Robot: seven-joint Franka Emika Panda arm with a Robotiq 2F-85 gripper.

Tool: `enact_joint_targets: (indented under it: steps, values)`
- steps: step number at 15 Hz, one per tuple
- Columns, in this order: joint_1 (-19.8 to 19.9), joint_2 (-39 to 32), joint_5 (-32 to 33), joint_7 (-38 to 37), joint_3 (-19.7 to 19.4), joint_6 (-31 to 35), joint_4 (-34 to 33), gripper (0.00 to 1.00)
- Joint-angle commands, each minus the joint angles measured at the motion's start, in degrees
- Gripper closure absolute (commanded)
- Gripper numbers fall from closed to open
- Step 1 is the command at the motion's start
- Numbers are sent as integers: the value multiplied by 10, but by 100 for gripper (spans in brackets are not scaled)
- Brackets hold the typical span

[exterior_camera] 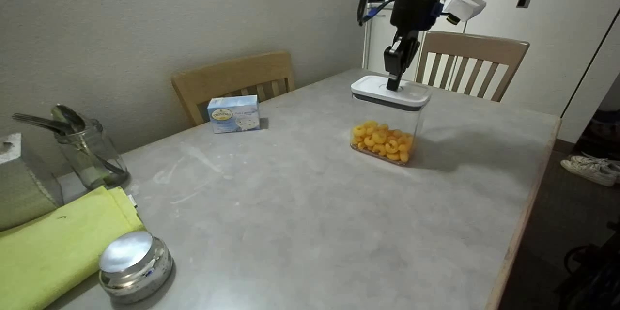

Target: Push the knob on the lid then lift it and place it on the table

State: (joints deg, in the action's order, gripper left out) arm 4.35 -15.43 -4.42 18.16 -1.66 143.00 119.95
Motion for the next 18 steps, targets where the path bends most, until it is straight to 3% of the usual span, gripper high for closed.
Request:
enact_joint_targets:
  steps: [1, 8, 14, 15, 17, 18]
  values:
    - [23, -25, -37, 43, 19, -1, -9, 100]
    - [28, -42, -35, 73, 19, -6, -5, 100]
    - [17, -8, -3, 86, 20, -8, -9, 100]
    - [16, -3, 5, 87, 21, -9, -9, 93]
    - [15, 5, 16, 90, 24, -10, -9, 67]
    - [14, 9, 19, 89, 25, -9, -11, 61]
